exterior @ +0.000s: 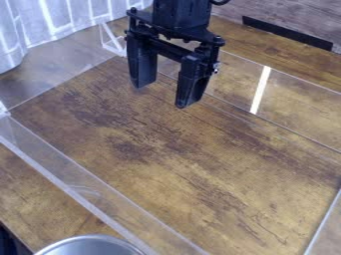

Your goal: Put the yellow object in the silver pot

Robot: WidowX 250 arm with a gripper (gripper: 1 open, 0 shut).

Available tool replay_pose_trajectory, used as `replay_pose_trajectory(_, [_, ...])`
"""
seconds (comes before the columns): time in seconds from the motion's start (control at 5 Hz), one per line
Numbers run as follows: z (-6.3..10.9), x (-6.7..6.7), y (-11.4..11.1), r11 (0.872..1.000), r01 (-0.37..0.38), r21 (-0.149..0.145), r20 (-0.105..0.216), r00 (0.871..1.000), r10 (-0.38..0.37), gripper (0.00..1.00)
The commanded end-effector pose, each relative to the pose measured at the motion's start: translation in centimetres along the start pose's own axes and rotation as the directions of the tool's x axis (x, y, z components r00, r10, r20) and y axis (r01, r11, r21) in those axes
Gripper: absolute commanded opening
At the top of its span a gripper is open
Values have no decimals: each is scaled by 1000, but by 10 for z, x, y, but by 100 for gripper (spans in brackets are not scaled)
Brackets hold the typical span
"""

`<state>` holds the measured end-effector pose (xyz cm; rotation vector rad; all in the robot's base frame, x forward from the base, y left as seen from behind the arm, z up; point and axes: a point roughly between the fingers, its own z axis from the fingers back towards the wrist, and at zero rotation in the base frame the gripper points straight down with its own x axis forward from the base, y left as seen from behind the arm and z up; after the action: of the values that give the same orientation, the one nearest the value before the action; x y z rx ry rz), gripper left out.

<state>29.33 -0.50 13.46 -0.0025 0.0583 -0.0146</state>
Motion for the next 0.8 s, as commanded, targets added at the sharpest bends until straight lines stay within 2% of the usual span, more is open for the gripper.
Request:
replay_pose_trajectory(0.0, [-8, 4, 1, 998, -57, -7, -16, 998, 57, 100])
replay_pose_trajectory(0.2, [-8, 22, 0, 989, -149, -10, 9, 989, 149, 100])
replay_pose_trajectory(0.6, [-4, 41, 15, 967, -253, -9, 48, 966, 253, 100])
